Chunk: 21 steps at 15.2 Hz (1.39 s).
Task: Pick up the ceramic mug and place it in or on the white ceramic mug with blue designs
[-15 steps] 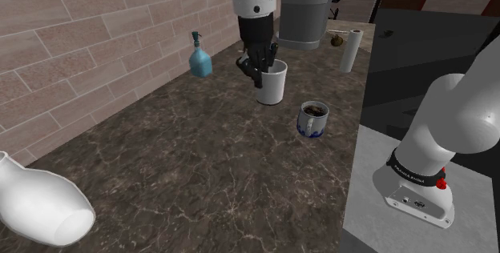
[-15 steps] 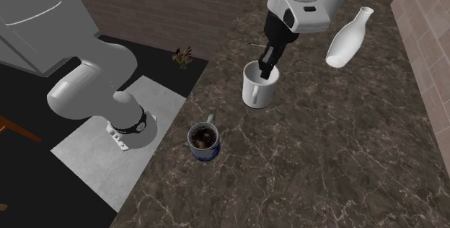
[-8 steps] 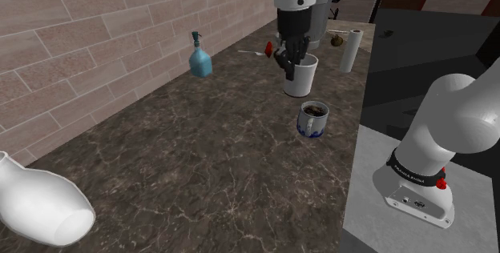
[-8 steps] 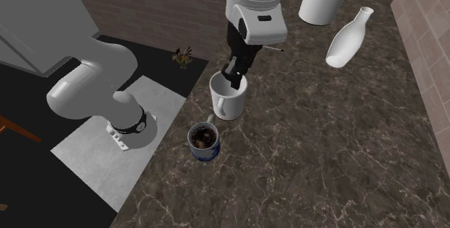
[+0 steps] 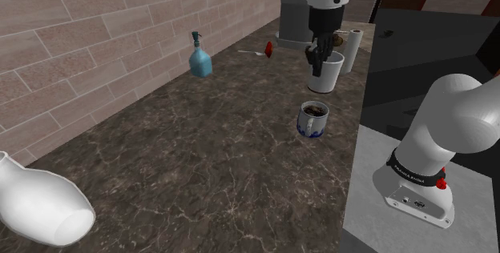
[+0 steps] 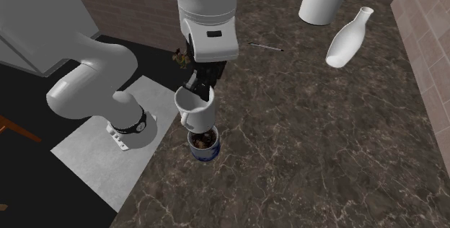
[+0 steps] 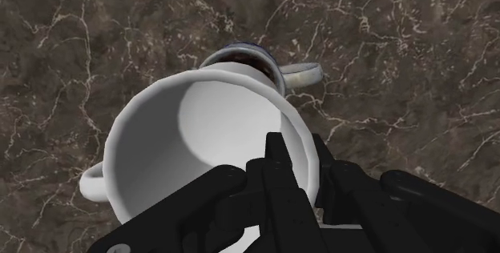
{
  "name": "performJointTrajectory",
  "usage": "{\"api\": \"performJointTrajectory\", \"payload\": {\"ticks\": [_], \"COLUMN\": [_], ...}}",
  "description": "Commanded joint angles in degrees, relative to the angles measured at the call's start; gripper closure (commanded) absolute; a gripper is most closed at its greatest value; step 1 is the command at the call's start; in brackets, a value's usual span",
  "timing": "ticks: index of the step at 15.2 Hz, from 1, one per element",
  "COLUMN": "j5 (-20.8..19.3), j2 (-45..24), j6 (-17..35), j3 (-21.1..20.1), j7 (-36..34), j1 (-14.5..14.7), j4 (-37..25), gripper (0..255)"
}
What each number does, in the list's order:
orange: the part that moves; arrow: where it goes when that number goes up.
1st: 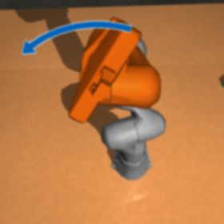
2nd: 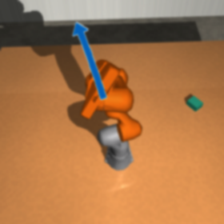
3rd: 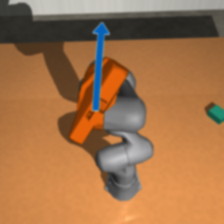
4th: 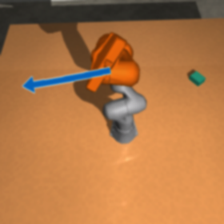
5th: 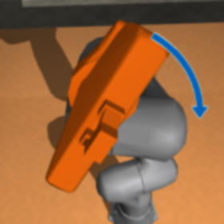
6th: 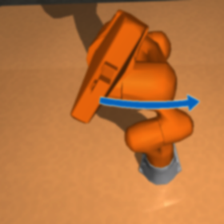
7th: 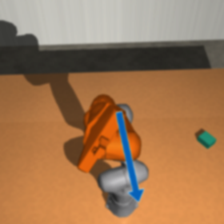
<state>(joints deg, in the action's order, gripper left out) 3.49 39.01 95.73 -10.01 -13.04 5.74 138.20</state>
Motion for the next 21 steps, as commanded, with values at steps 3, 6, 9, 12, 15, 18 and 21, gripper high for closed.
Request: {"api": "performJointTrajectory", "payload": {"ticks": [3, 6, 9, 12, 15, 18, 21], "j5": [0.1, 0.3, 0.4, 0.6, 0.7, 0.7, 0.7], "j2": [0.4, 0.3, 0.1, -0.3, -0.8, -0.8, -0.8], "j6": [2.9, 5.2, 7.6, 10.1, 12.5, 12.5, 12.5], "j3": [-0.1, -0.3, -0.5, -0.7, -0.9, -0.9, -0.9], "j7": [0.1, 0.1, 0.0, -0.1, -0.2, -0.2, -0.2], "j1": [0.1, 0.2, 0.2, 0.3, 0.4, 0.4, 0.4], "j4": [3.3, 5.5, 7.7, 9.8, 11.7, 11.7, 11.7], "gripper": [255, 255, 255, 255, 255, 255, 255]}}
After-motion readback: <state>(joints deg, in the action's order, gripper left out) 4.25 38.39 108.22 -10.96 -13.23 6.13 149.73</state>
